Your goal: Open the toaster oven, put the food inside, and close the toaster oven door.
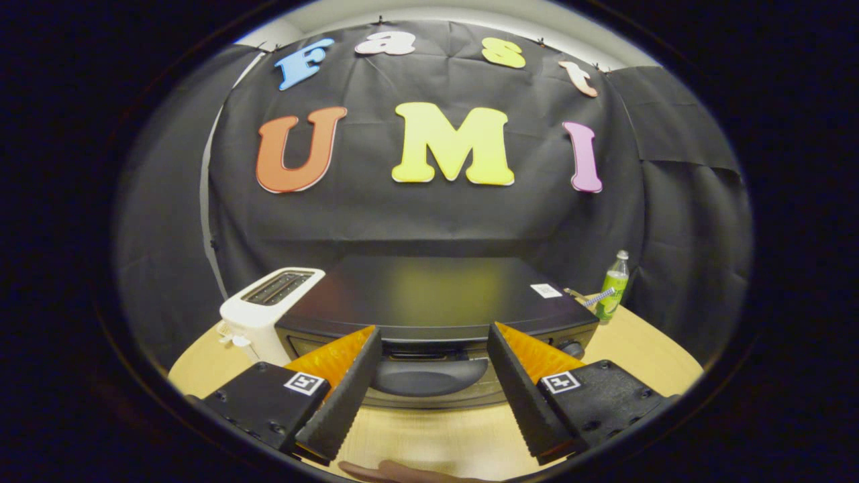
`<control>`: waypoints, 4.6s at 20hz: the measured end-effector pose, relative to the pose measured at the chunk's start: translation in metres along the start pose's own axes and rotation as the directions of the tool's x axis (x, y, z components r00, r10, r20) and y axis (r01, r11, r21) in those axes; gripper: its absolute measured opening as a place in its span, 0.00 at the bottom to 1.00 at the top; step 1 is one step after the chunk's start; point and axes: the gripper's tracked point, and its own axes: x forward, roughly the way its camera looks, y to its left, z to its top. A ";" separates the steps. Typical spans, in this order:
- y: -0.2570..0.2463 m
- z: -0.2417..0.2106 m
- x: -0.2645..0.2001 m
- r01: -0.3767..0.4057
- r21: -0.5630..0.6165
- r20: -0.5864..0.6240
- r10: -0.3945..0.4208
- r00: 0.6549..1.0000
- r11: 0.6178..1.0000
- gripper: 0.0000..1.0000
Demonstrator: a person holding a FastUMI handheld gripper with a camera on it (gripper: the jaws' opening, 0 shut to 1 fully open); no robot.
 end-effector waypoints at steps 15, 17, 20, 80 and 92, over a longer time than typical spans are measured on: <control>-0.001 -0.029 -0.032 -0.076 0.024 -0.103 0.078 0.992 0.997 1.00; -0.001 -0.039 -0.043 -0.080 0.010 -0.104 0.081 0.991 0.997 1.00; -0.003 -0.057 -0.057 -0.062 -0.016 -0.093 0.061 0.994 0.998 1.00; -0.041 -0.255 -0.212 0.027 0.015 -0.301 -0.021 0.954 1.000 0.75; -0.033 -0.179 -0.220 0.018 -0.059 -0.082 -0.022 0.996 0.998 0.59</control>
